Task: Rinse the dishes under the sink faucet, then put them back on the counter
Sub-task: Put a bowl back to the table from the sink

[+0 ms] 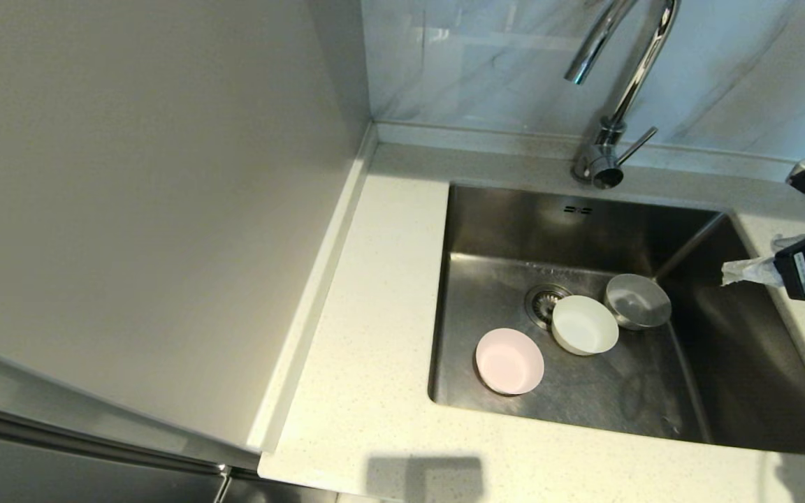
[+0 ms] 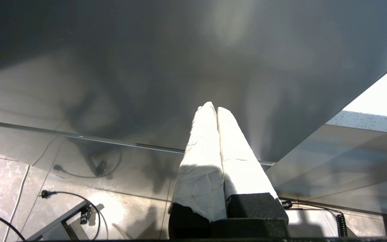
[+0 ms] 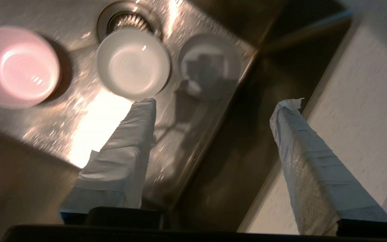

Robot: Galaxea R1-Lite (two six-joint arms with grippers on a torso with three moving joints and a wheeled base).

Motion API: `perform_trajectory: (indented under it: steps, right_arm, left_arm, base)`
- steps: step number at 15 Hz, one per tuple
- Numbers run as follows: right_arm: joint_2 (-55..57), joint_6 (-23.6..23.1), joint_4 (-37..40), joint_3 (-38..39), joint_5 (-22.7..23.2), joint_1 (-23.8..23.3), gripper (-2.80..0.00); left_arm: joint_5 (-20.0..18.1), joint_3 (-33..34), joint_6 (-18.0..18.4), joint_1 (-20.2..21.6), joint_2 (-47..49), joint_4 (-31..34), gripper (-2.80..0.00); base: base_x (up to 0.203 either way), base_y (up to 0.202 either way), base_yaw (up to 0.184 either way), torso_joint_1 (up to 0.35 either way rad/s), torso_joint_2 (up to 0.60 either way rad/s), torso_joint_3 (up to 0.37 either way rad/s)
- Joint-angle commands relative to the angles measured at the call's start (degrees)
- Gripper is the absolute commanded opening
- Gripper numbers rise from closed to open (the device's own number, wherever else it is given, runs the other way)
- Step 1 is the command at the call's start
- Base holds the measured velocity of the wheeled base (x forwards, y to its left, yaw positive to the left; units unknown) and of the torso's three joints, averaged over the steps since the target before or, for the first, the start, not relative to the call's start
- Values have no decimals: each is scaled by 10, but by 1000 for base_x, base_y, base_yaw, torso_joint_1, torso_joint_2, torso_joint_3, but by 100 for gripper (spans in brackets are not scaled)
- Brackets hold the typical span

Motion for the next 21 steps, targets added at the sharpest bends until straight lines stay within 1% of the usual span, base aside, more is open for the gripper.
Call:
perform_trajectory:
  steps: [1,2,3,4,6,8,10,13,16,18,20,21]
  right_arm:
    - [41,-5,-68,3,-4,12,0]
    - [64,-6,-100,1,-16,21,0]
    - [85,-6,-125,-2,-43,33,0]
    - [104,-7,-143,-10,-82,43,0]
    - [130,-5,-146,-18,-145,73,0]
    - [145,1,-121,3,-186,103,0]
    - [148,10,-100,36,-192,132,0]
    - [140,14,-95,81,-192,202,0]
    - [143,44,-96,93,-206,269,0]
    - [169,67,-102,79,-212,290,0]
    - [194,84,-111,66,-213,296,0]
    - [197,88,-128,66,-212,297,0]
  left_arm:
    - [0,0,0,0,-2,0,-280]
    - [0,0,0,0,-2,0,-280]
    - [0,0,0,0,-2,0,-280]
    - [0,0,0,0,-2,0,-280]
    - [0,0,0,0,-2,0,-280]
    - [0,0,0,0,-2,0,-280]
    - [0,0,0,0,-2,0,-280]
    - [0,0,0,0,-2,0,-280]
    - [0,0,0,0,-2,0,-280]
    - [0,0,0,0,-2,0,-280]
    - [0,0,0,0,-2,0,-280]
    - [0,0,0,0,-2,0,-280]
  base:
    - [0,0,0,0,0,0]
    - [0,0,0,0,0,0]
    - [0,0,0,0,0,0]
    - [0,0,0,0,0,0]
    - [0,0,0,0,0,0]
    - [0,0,0,0,0,0]
    - [0,0,0,0,0,0]
    - [0,0,0,0,0,0]
    - [0,0,0,0,0,0]
    - [0,0,0,0,0,0]
    - [0,0,0,0,0,0]
    - [0,0,0,0,0,0]
